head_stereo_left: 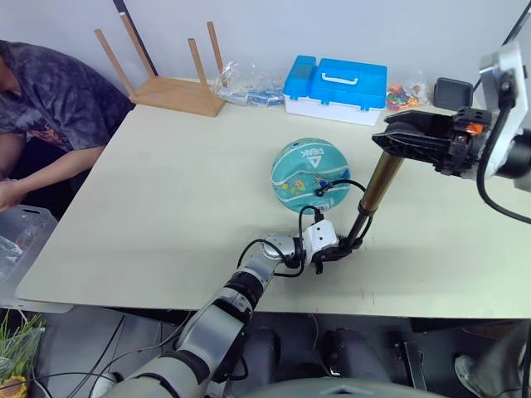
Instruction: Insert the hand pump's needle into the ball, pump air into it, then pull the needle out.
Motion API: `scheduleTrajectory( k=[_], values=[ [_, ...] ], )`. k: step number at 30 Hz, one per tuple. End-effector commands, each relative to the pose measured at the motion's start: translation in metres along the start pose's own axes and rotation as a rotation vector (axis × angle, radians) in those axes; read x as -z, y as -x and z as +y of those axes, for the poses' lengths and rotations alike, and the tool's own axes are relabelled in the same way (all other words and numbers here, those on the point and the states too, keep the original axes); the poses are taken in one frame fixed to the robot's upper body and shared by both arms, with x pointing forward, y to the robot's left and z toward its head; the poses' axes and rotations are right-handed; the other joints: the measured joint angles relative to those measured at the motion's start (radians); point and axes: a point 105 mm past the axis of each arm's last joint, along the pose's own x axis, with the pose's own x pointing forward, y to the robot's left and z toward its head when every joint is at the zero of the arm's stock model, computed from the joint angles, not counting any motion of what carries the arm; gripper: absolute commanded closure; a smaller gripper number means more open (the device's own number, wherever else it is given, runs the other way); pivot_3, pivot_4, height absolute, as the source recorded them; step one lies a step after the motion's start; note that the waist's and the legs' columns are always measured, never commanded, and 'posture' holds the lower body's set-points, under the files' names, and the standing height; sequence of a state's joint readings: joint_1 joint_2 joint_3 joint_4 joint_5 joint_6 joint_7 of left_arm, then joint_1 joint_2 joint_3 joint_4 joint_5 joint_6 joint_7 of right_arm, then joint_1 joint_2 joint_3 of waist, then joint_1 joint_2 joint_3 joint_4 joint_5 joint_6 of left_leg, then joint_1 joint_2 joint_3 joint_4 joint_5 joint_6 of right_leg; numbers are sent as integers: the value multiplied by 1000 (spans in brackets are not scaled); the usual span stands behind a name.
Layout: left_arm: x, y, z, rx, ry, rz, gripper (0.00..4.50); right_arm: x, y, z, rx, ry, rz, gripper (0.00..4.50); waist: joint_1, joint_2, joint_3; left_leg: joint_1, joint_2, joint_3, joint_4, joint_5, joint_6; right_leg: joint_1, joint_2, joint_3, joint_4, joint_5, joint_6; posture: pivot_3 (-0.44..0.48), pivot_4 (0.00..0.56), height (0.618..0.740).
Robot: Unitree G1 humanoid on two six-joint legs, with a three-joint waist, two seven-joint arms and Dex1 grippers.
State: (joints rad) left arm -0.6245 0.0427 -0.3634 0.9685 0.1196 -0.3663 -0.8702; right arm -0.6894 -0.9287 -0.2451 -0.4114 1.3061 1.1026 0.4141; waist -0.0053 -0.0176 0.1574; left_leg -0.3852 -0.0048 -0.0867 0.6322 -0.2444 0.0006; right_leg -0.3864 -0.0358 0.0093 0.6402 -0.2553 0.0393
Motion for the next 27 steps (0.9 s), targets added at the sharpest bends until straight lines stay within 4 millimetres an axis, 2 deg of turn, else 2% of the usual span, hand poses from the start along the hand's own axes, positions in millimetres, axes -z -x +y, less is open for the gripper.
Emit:
scheduleTrajectory(
  k=[1,4,8,14,16,19,20,23,24,27],
  values=[
    [72,18,-36,68,159,246,3546,-1,3,1,25,51,-62,2427,0,-1,-1,0,0,0,0,0,0,0,0,0,0,0,0,0,150,740],
    [72,19,-36,66,160,246,3546,27,-5,-4,31,19,-7,2427,-4,-3,-2,2,0,0,0,0,0,2,0,0,0,0,0,0,150,740],
    [74,20,-37,61,163,249,3546,85,-23,-4,16,-58,88,2427,-9,-7,-9,6,1,0,0,0,0,5,1,0,0,-1,0,0,150,740],
    [73,19,-36,50,165,246,3546,193,-35,1,42,-200,259,2427,-12,-12,-22,8,4,-1,-1,0,0,7,3,0,0,-1,0,0,150,740],
    [72,19,-35,46,165,243,3546,217,-34,6,50,-226,283,2427,-12,-14,-27,9,4,-1,-1,0,0,7,3,0,0,-1,0,0,150,740],
    [72,21,-33,40,167,242,3546,243,-33,18,36,-228,302,2427,-15,-16,-33,12,6,0,-2,0,0,8,4,0,0,-2,-1,0,150,740],
    [73,22,-32,39,167,245,3546,246,-33,20,31,-212,311,2427,-15,-16,-34,14,6,0,-3,0,-1,10,4,1,0,-2,-1,0,150,740],
    [75,24,-32,36,170,253,3546,224,-37,13,37,-161,242,2427,-19,-18,-35,24,8,2,-9,-1,-1,15,2,4,0,-6,-7,0,150,740],
    [76,24,-32,36,171,254,3546,214,-38,9,45,-141,215,2427,-19,-19,-36,24,9,2,-12,-1,-1,16,2,3,0,-7,-9,0,150,740],
    [76,24,-32,35,175,253,3546,166,-39,-5,57,-45,108,2427,-17,-17,-35,25,10,0,-13,-1,-1,16,2,2,0,-7,-10,0,150,740]
  ],
)
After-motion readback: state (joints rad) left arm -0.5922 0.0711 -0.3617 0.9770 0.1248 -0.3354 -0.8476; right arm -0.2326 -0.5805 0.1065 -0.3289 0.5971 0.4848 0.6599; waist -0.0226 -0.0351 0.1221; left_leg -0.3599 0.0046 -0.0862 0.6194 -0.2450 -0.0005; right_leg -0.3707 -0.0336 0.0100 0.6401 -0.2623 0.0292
